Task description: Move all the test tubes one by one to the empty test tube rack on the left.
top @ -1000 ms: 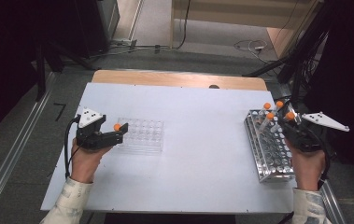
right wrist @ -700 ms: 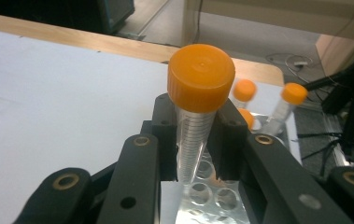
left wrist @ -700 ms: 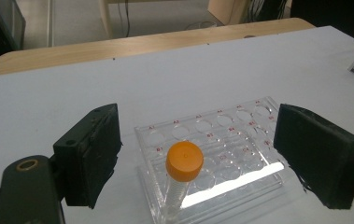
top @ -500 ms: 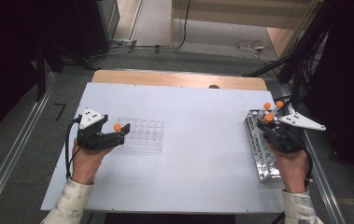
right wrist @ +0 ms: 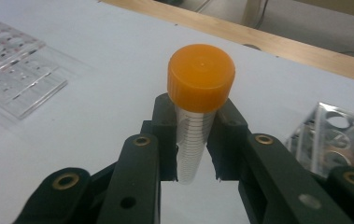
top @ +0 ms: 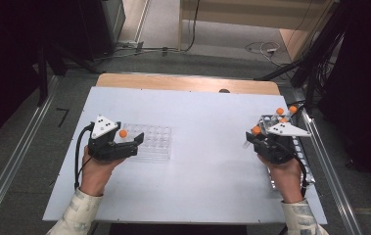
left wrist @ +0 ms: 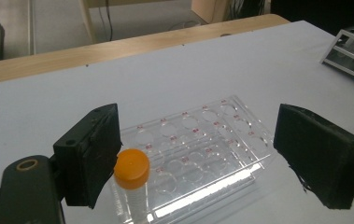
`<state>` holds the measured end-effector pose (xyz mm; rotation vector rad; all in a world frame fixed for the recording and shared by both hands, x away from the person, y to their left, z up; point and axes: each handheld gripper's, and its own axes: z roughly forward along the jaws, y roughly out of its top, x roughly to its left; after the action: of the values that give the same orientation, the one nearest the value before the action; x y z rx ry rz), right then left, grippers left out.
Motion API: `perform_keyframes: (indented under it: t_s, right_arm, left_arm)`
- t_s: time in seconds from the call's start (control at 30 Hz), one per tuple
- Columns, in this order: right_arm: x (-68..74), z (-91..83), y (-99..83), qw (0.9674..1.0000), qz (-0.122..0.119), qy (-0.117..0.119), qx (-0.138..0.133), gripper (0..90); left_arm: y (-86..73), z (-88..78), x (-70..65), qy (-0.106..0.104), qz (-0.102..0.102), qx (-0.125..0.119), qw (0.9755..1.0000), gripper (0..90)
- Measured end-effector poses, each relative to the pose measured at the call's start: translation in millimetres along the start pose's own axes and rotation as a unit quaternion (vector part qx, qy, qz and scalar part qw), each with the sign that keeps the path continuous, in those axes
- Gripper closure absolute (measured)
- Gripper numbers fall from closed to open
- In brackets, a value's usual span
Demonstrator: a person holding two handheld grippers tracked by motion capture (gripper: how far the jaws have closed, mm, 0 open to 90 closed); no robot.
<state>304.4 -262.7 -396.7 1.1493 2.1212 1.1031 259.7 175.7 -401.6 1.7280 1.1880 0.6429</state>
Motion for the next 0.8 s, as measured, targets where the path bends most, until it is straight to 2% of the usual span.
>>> perform_keyframes:
  t_s: [0.17, 0.2, 0.5, 0.67, 0.8]
  right_arm:
    - [14.1, 5.6, 0.9, 0.9996, -0.011, 0.024, 0.002, 72.2]
    - [21.9, 9.0, 0.9, 0.9993, -0.021, 0.032, 0.003, 72.2]
    - [40.4, 16.8, 1.5, 0.9976, -0.033, 0.061, 0.009, 72.2]
    - [55.9, 22.7, 0.4, 0.9955, -0.052, 0.078, 0.017, 72.2]
    - [66.5, 27.9, 0.3, 0.9937, -0.064, 0.091, 0.018, 72.2]
  left_arm:
    - [1.1, 1.0, -9.3, -0.022, 0.003, -0.001, 0.9998, 15.3]
    - [1.3, 1.2, -11.5, -0.025, 0.007, -0.001, 0.9997, 15.3]
    - [1.5, 4.3, -32.3, -0.049, 0.029, 0.004, 0.9984, 15.3]
    - [1.0, 5.4, -41.7, -0.061, 0.040, 0.006, 0.9973, 15.3]
    - [0.5, 6.9, -47.5, -0.077, 0.040, 0.006, 0.9962, 15.4]
